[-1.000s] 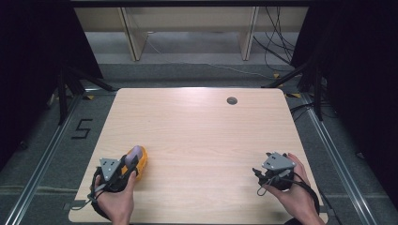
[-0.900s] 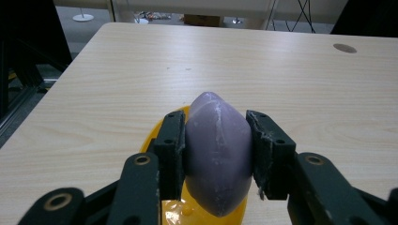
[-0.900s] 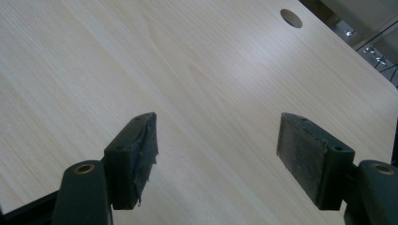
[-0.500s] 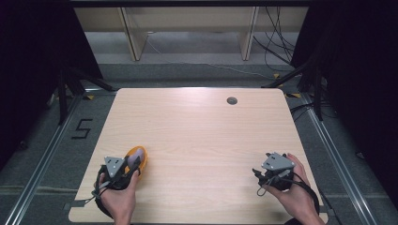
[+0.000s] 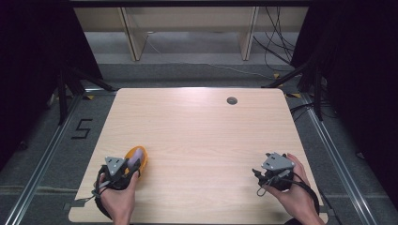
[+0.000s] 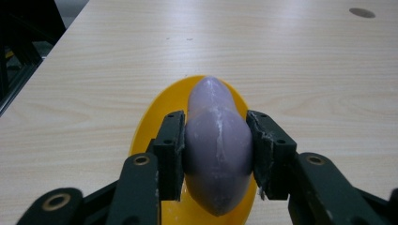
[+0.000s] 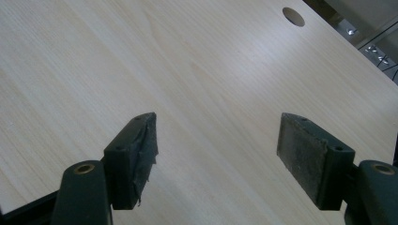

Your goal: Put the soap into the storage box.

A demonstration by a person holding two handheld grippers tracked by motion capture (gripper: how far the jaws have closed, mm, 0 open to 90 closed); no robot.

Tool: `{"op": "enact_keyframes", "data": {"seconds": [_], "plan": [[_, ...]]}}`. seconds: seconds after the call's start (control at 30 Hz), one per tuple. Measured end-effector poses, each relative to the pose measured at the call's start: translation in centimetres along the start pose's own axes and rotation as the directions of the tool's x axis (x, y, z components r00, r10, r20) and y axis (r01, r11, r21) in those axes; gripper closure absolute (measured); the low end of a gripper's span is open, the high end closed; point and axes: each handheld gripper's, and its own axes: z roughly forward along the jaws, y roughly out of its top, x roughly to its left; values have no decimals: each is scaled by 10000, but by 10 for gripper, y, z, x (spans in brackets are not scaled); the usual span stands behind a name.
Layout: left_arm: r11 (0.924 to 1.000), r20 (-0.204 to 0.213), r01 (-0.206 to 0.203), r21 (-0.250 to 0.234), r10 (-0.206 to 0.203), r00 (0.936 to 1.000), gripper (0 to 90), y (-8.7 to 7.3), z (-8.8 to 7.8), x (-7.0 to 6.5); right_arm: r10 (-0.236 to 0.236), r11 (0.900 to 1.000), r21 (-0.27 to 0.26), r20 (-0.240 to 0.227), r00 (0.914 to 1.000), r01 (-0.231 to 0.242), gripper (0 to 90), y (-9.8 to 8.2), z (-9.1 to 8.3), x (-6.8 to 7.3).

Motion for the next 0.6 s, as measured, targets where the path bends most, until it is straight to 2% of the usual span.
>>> {"op": "enact_keyframes", "data": {"seconds": [0.33,0.47,0.6], "plan": [[9978,-64,-40,657,44,10000,584,-3,4,1,-90,10000,2,-51,9999,90,300,0,1,0],[9979,-67,-52,649,56,10000,582,-3,3,2,-91,10000,9,-61,9999,92,299,0,1,0],[9993,-251,-5,369,14,9997,550,2,-1,3,-96,10000,19,-72,9999,96,299,0,1,0]]}}
